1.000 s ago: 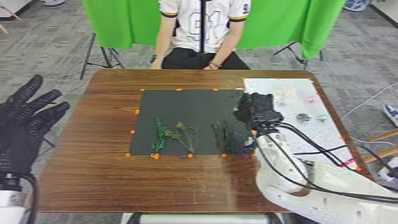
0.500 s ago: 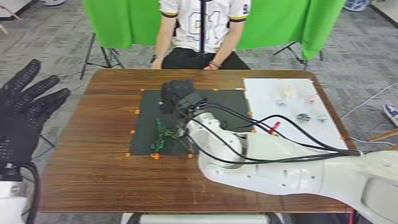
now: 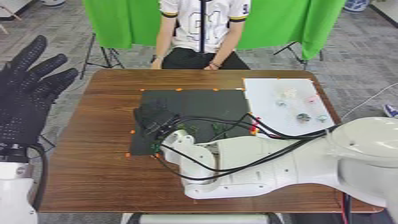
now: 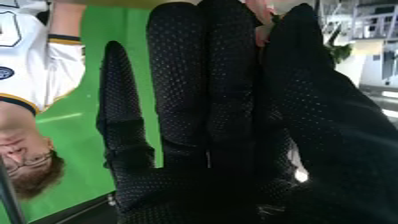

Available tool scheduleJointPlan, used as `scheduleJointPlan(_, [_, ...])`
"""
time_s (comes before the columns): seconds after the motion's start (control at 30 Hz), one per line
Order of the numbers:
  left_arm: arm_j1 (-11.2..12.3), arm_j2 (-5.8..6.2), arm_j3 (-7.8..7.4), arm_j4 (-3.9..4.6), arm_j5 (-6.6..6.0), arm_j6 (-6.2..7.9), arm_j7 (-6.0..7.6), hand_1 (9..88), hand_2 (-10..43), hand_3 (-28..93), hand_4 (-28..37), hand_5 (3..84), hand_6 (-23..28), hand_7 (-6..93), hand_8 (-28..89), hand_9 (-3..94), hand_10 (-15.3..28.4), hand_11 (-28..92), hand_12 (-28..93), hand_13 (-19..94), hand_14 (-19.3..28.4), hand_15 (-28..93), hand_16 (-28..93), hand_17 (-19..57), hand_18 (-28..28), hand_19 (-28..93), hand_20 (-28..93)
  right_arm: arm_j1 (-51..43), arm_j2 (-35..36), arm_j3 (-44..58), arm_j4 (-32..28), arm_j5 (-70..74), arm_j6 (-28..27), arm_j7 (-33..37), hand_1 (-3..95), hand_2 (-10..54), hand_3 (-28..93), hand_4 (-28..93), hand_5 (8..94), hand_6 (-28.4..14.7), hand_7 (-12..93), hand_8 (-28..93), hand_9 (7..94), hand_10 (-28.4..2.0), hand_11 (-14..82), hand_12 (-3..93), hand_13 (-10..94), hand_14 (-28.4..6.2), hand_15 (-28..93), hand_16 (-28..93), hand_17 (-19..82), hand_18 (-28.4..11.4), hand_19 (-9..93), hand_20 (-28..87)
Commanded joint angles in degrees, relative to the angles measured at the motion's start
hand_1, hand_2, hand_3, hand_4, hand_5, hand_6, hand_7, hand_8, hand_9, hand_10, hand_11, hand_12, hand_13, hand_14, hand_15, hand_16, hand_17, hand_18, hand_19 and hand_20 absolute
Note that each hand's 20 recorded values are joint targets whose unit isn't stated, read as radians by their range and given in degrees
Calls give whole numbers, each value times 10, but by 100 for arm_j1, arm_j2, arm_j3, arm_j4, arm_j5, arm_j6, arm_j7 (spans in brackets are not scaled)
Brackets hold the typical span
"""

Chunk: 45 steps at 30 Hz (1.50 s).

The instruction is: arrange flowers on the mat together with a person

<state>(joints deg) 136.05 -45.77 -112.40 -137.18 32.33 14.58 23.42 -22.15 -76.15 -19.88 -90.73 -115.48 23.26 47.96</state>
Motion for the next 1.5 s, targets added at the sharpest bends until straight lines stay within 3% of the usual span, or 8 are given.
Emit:
scheduleJointPlan(0.03, [-16, 0, 128, 69, 10, -139, -50, 197, 70, 749, -265, 303, 44, 92, -79, 300, 149, 170, 121, 212, 225, 454, -49, -82, 200, 431, 193, 222, -121, -149, 144, -8, -283, 73, 543, -95, 604, -283, 835, 57, 186, -16, 866, -75, 231, 309, 743, -59, 517, 231, 259, -262, 622, 103])
scheduleJointPlan(0.47, [-94, -14, 197, 122, 4, -154, -136, 199, 69, 751, -260, 304, 45, 93, -80, 300, 149, 170, 122, 213, 225, 456, -49, -82, 199, 431, 194, 143, -85, -26, 90, -51, -642, -12, 513, -95, 550, -283, 771, 49, 179, -34, 810, -92, 315, 226, 698, -75, 540, 205, 220, -273, 627, 115])
scheduleJointPlan(1.07, [-37, -44, 149, 119, 26, -173, -254, 207, 63, 750, -253, 304, 45, 91, -79, 300, 149, 170, 121, 211, 225, 457, -50, -82, 199, 431, 193, -26, -12, 190, 17, -26, -1140, -23, 438, -95, 661, -283, 704, 55, 176, -125, 770, -99, 336, 195, 659, -87, 555, 190, 190, -283, 616, 136])
scheduleJointPlan(1.3, [13, -62, 114, 100, 27, -164, -237, 208, 62, 748, -251, 304, 45, 92, -80, 300, 149, 172, 121, 211, 225, 458, -50, -82, 198, 430, 193, -67, 62, 361, -83, 104, -1257, -215, 422, -95, 676, -283, 694, 54, 176, -139, 763, -103, 334, 195, 651, -92, 558, 189, 182, -284, 611, 140])
scheduleJointPlan(1.43, [36, -43, 109, 98, 16, -159, -196, 208, 62, 748, -248, 305, 45, 91, -80, 300, 149, 171, 121, 211, 225, 458, -51, -82, 198, 430, 193, -55, 74, 373, -107, 173, -1296, -248, 417, -95, 678, -283, 698, 56, 180, -89, 756, -107, 324, 193, 636, -99, 561, 187, 173, -284, 604, 149])
scheduleJointPlan(1.5, [41, -30, 118, 97, 2, -146, -174, 208, 62, 748, -247, 304, 46, 91, -80, 300, 150, 172, 121, 211, 224, 458, -51, -82, 198, 430, 193, -34, 52, 334, -89, 225, -1152, -231, 406, -48, 701, -281, 708, 56, 171, -66, 755, -110, 317, 192, 633, -102, 562, 183, 168, -284, 596, 157])
